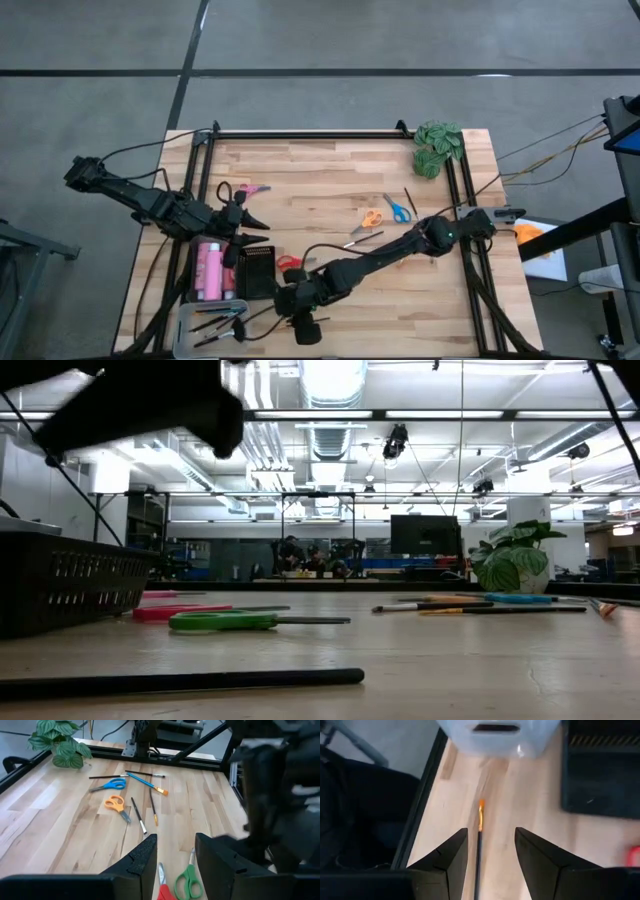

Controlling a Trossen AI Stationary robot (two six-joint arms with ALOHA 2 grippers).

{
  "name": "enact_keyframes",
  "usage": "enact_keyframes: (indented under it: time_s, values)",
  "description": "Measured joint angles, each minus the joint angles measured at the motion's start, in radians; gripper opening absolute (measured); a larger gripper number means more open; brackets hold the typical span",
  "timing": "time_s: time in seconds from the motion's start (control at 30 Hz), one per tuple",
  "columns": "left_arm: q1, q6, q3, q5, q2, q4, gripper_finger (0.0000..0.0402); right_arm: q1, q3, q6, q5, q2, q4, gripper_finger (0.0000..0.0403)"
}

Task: Pick & Place Paint Supplies
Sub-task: Put the gold paint brush into the transparent bin

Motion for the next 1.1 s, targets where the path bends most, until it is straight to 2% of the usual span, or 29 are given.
enact_keyframes:
  time_s: [0.27,0.53,0.7,1.1]
  values:
    - [0.000,-0.007,0.000,0.001,0.000,-0.001,0.0134,0.040,-0.044,-0.058,0.226,-0.074,-0.012,0.0160]
    - [-0.001,-0.007,0.000,0.003,0.000,0.000,0.0134,0.041,-0.251,-0.058,0.240,-0.238,0.054,0.0159]
    - [-0.001,-0.007,0.000,0.003,0.000,0.002,0.0134,0.041,-0.504,-0.066,0.264,-0.432,0.241,0.0159]
    - [-0.001,-0.006,0.000,0.004,0.000,0.002,0.0134,0.044,-1.283,-0.062,0.426,-1.001,0.841,0.0159]
